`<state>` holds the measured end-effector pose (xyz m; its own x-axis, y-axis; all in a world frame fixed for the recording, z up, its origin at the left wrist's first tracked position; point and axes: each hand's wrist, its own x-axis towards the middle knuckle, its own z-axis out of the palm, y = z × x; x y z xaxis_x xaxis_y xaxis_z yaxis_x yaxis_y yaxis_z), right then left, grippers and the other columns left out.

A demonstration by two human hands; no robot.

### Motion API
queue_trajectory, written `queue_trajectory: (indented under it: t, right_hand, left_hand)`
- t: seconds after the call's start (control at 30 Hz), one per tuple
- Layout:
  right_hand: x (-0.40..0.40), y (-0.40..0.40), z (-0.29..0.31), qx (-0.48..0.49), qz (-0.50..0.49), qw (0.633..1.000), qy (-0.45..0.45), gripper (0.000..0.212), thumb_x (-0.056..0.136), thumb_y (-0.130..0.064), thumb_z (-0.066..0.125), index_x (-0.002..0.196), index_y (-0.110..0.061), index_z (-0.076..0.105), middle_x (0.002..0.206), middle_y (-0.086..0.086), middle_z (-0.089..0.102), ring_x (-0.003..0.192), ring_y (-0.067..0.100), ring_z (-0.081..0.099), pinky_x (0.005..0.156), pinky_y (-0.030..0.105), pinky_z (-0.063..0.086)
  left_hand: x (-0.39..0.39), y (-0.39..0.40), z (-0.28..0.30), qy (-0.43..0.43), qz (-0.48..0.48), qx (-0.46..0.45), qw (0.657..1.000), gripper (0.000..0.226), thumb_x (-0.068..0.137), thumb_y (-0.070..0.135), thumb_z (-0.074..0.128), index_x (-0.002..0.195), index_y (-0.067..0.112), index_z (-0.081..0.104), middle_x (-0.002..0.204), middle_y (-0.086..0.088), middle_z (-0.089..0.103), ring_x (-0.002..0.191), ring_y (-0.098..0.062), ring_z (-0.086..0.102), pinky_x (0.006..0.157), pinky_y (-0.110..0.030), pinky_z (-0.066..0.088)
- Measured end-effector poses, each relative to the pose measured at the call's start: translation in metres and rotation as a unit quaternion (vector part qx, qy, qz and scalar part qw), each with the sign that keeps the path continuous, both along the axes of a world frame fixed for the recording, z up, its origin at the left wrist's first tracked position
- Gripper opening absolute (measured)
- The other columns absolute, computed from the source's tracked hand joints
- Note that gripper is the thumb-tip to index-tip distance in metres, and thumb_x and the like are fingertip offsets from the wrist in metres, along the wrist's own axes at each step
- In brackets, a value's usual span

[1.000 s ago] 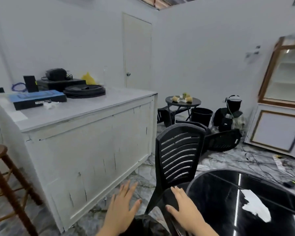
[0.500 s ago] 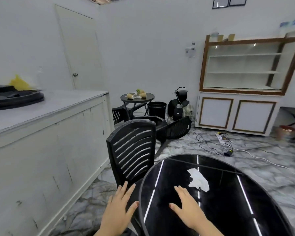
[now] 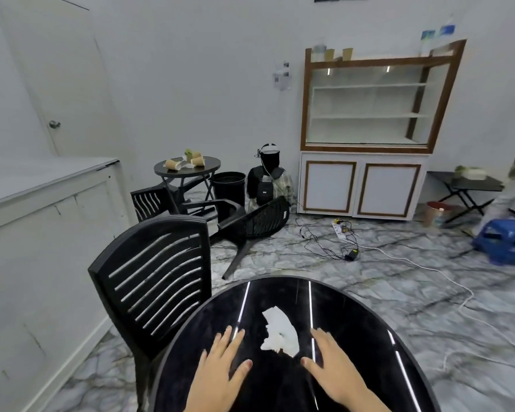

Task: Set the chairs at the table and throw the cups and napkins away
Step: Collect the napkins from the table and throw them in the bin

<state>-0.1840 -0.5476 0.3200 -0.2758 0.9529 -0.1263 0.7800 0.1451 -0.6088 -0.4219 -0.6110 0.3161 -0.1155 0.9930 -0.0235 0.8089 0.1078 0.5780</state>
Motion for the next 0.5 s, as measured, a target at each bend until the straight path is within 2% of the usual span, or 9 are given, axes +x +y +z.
queue_trajectory:
  t: [0.3,0.4,0.5]
  right_hand:
    - [0.02,0.037,-0.016,-0.034,0.009,0.999,-0.016,0.072,0.094,-0.042,0.048,0.15,-0.023,0.008,0.16,-0.003,0.008,0.147,0.013,0.003,0.121,0.033,0.011]
    - [0.015,0.044,-0.022,-0.045,0.005,0.999,-0.022,0.072,0.094,-0.042,0.048,0.15,-0.023,0.007,0.161,-0.004,0.006,0.147,0.012,0.002,0.121,0.032,0.011]
    - [0.008,0.052,-0.028,-0.057,0.002,0.998,-0.028,0.071,0.094,-0.043,0.047,0.15,-0.024,0.006,0.16,-0.006,0.005,0.147,0.011,0.002,0.121,0.032,0.01]
  left_hand:
    - [0.044,0.048,-0.034,-0.004,-0.01,-0.04,0.999,0.058,0.096,0.047,0.038,0.143,0.045,0.005,0.159,0.015,-0.001,0.146,-0.01,-0.001,0.119,-0.04,0.003]
    - [0.048,0.061,-0.042,0.005,-0.016,-0.051,0.999,0.061,0.095,0.048,0.038,0.141,0.047,-0.002,0.159,0.015,-0.001,0.146,-0.009,-0.002,0.119,-0.041,0.001]
    - [0.048,0.077,-0.05,0.002,0.007,-0.047,0.999,0.065,0.092,0.051,0.042,0.142,0.048,0.0,0.159,0.015,0.0,0.146,-0.01,-0.002,0.119,-0.044,-0.001]
